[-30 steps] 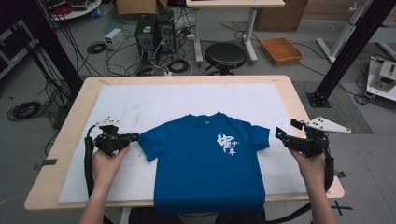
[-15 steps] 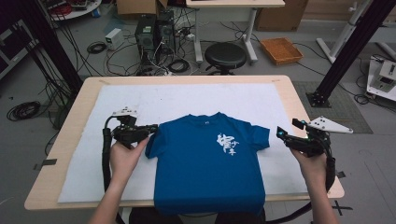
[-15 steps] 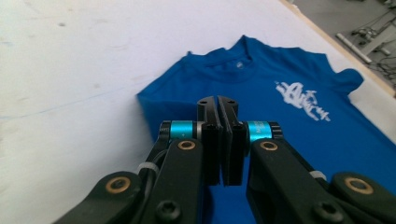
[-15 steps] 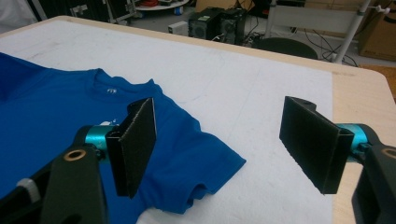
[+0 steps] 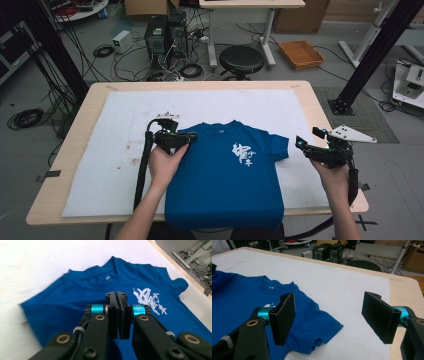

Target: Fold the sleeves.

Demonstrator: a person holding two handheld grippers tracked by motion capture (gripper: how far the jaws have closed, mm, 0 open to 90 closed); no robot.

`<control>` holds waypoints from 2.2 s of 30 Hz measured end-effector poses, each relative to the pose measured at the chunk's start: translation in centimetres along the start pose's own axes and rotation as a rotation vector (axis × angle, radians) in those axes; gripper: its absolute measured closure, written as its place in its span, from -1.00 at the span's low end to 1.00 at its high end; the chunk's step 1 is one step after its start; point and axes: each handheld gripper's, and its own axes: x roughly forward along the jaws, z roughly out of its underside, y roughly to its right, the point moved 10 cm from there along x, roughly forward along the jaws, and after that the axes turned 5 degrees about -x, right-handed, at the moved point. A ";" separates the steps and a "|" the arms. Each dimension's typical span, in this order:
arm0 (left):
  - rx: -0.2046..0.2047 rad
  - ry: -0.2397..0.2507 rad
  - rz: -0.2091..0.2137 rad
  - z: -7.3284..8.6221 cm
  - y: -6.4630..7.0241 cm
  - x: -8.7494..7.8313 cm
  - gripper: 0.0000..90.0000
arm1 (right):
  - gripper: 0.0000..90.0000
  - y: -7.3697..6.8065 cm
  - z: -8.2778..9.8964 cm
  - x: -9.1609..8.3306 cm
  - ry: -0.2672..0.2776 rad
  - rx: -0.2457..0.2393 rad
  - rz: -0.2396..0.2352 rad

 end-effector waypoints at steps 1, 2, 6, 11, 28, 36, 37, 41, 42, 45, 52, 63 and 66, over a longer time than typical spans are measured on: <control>-0.006 -0.003 0.002 0.1 0.1 0.4 0.95 | -0.40 0.0 0.0 0.0 0.000 -0.003 0.002; -0.010 -0.007 0.005 0.1 0.2 1.0 0.95 | -0.40 0.0 0.0 0.0 -0.001 -0.005 0.002; -0.009 -0.020 0.017 0.4 0.6 2.6 0.95 | -0.40 0.0 0.1 0.2 -0.006 -0.004 0.001; 0.029 0.020 0.038 0.1 1.0 3.2 0.61 | -0.40 0.0 0.3 0.3 -0.011 -0.002 0.002; 0.345 0.162 -0.146 0.4 -1.3 -4.2 -0.03 | -0.40 1.0 1.8 1.6 -0.061 0.079 0.039; 0.319 0.193 -0.196 1.1 -4.5 -7.7 -0.05 | 0.10 2.9 3.5 4.1 -0.140 0.158 0.057; 0.313 0.198 -0.196 1.2 -4.7 -7.9 -0.05 | 0.15 3.1 3.8 4.5 -0.154 0.162 0.055; 0.292 0.220 -0.198 1.4 -5.8 -9.1 -0.05 | 0.33 3.7 4.6 6.2 -0.192 0.190 0.053; 0.289 0.219 -0.201 1.5 -6.1 -9.4 -0.05 | 0.36 3.7 4.7 6.5 -0.198 0.190 0.052; 0.281 0.224 -0.199 1.5 -6.5 -9.7 -0.05 | 0.44 3.9 5.2 7.7 -0.241 0.176 0.060; 0.262 0.223 -0.205 1.7 -7.3 -9.9 -0.05 | 0.53 3.9 6.2 9.8 -0.303 0.180 0.062; 0.261 0.222 -0.208 1.8 -7.5 -9.8 -0.05 | 0.93 3.5 7.2 11.0 -0.344 0.143 0.049; 0.252 0.219 -0.203 2.0 -7.6 -9.7 -0.05 | 0.99 3.2 7.1 11.1 -0.344 0.124 0.050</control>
